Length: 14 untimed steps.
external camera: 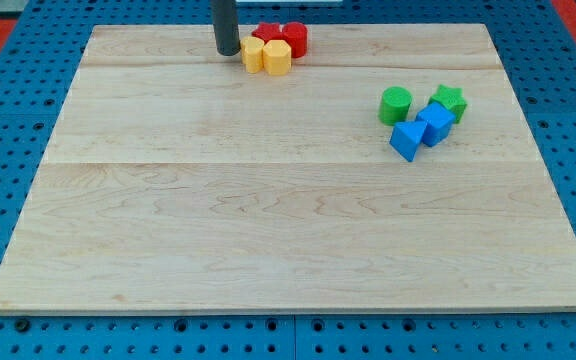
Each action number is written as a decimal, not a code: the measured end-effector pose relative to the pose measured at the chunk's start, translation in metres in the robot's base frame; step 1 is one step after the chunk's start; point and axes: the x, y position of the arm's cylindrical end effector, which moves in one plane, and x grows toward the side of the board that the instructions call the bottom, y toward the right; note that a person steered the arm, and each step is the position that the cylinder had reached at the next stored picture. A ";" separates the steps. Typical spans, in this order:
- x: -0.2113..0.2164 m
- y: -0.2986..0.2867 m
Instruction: Place the arm bottom to the yellow hexagon
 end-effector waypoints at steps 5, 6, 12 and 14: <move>0.017 -0.012; 0.063 0.001; 0.092 0.041; 0.072 0.041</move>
